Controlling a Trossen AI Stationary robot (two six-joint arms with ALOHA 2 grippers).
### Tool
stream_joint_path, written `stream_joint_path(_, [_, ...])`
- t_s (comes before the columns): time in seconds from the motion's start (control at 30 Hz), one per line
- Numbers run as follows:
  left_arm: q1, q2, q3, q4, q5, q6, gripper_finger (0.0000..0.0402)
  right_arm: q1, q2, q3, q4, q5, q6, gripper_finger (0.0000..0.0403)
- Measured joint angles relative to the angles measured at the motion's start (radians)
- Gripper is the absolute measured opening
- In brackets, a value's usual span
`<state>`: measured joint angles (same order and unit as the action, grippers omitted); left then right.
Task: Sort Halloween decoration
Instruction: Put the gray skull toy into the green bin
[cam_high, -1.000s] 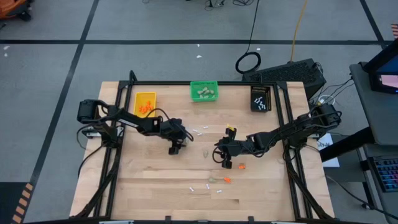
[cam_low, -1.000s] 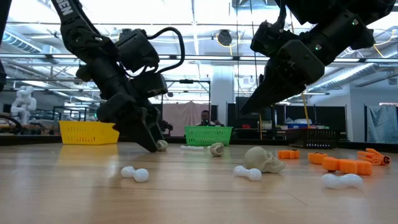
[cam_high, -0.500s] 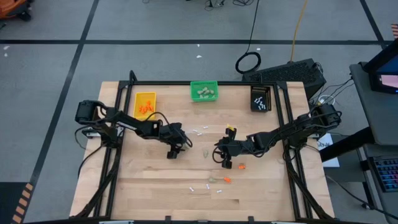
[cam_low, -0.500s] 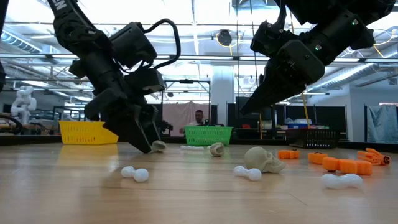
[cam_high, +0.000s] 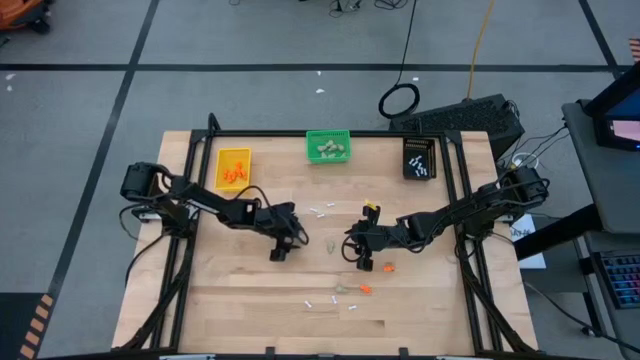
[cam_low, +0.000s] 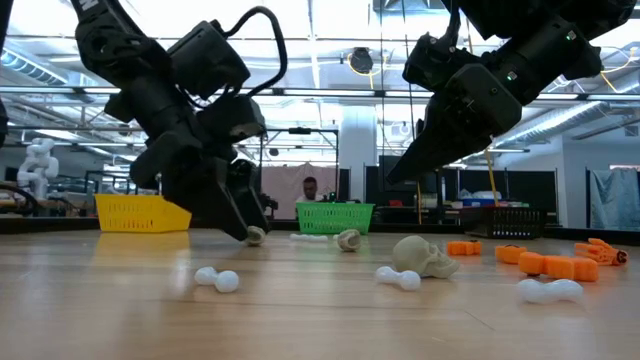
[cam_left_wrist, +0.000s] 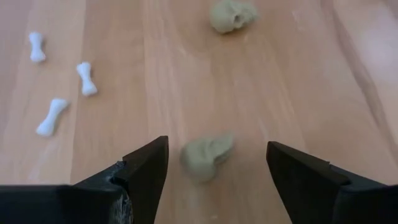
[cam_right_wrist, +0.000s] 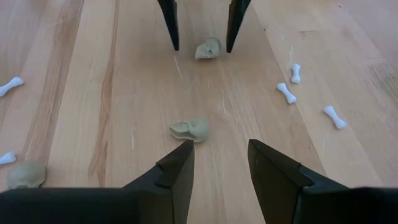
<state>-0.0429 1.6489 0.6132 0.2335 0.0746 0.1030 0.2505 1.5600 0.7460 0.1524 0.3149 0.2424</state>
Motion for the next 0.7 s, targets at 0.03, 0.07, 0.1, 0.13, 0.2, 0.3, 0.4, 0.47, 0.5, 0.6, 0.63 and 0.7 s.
stream_joint_path(0.03, [0.000, 0.000, 0.000, 0.004, 0.000, 0.005, 0.0278, 0.000, 0.000, 0.000, 0.000, 0.000, 0.000, 0.0137])
stream_joint_path(0.07, [0.003, 0.000, 0.000, 0.005, -0.002, 0.008, 0.0278, 0.000, 0.000, 0.000, 0.000, 0.000, 0.000, 0.0137])
stream_joint_path(0.1, [0.005, 0.000, 0.000, 0.004, -0.010, 0.009, 0.0278, 0.000, 0.000, 0.000, 0.000, 0.000, 0.000, 0.0137])
stream_joint_path(0.13, [0.008, 0.000, 0.000, 0.003, -0.016, 0.011, 0.0278, 0.000, 0.000, 0.000, 0.000, 0.001, 0.000, 0.0137])
stream_joint_path(0.2, [0.012, 0.000, 0.000, 0.003, -0.018, 0.016, 0.0278, 0.000, 0.000, 0.000, 0.000, 0.001, 0.000, 0.0137])
stream_joint_path(0.3, [0.012, 0.014, 0.001, 0.018, -0.012, 0.018, 0.0278, 0.000, 0.000, 0.000, 0.000, 0.001, 0.000, 0.0137])
stream_joint_path(0.4, [0.012, 0.045, 0.002, 0.043, 0.011, 0.034, 0.0278, 0.000, 0.000, 0.000, 0.001, 0.001, 0.000, 0.0137])
stream_joint_path(0.47, [0.012, 0.065, 0.003, 0.066, 0.021, 0.037, 0.0278, 0.000, 0.000, 0.000, 0.001, 0.001, 0.000, 0.0137])
stream_joint_path(0.5, [0.012, 0.075, 0.003, 0.083, 0.025, 0.037, 0.0278, 0.000, 0.000, 0.000, 0.001, 0.002, 0.000, 0.0137])
stream_joint_path(0.6, [0.014, 0.094, 0.004, 0.114, 0.026, 0.038, 0.0278, 0.000, 0.000, 0.000, 0.001, 0.002, 0.000, 0.0137])
stream_joint_path(0.63, [0.015, 0.094, 0.004, 0.114, 0.026, 0.038, 0.0277, 0.000, 0.000, 0.000, 0.001, 0.002, 0.000, 0.0137])
stream_joint_path(0.7, [0.019, 0.095, 0.005, 0.107, 0.026, 0.038, 0.0271, 0.000, 0.000, 0.000, 0.001, 0.002, 0.000, 0.0137])
